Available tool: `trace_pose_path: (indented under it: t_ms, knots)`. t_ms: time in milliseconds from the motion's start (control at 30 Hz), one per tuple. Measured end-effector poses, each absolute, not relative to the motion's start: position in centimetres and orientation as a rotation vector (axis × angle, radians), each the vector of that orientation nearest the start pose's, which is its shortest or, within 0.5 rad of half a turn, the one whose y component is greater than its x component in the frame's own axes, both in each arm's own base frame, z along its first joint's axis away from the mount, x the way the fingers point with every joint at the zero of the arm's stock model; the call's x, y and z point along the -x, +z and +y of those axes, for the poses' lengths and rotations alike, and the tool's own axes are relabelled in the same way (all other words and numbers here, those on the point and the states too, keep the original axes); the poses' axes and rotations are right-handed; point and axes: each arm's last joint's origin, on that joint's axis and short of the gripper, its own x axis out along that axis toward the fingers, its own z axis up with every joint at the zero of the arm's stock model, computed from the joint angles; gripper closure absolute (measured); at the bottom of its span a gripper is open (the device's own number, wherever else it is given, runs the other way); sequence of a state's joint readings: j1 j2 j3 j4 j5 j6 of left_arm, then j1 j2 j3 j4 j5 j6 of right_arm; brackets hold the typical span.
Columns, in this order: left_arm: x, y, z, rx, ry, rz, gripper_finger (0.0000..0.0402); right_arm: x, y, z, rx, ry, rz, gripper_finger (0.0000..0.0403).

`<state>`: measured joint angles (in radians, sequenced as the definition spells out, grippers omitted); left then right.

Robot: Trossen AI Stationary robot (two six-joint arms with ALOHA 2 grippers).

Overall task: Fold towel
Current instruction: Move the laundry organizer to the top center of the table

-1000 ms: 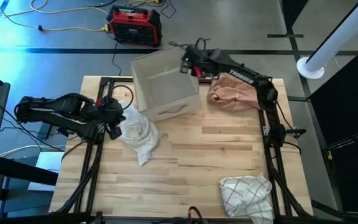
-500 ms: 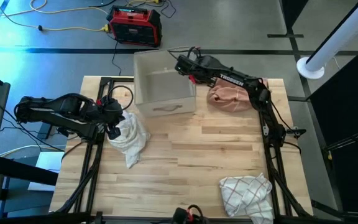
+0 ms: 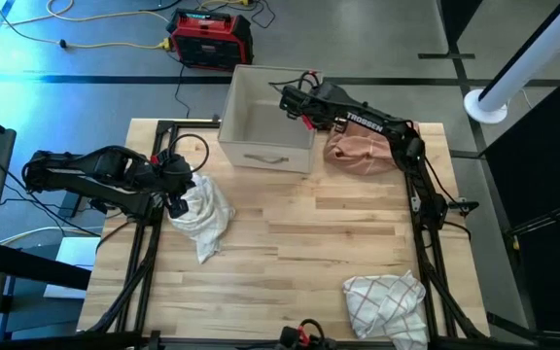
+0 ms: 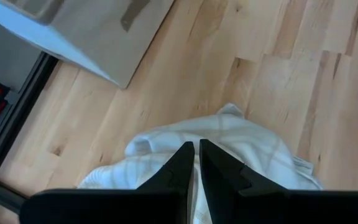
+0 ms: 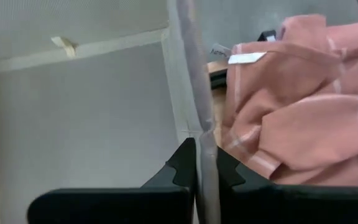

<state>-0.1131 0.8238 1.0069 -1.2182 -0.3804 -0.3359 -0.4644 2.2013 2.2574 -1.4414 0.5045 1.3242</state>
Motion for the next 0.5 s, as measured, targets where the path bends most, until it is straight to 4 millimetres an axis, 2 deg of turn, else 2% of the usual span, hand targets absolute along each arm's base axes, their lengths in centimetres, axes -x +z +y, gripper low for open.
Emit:
trace_pose_path:
  t_ms: [500]
  knots:
    - [-11.93,31.97,-0.22,0.051,0.428,0.941,0.0384,-38.24,29.83,-20.04,-0.794,-1.491,0.859,0.0402]
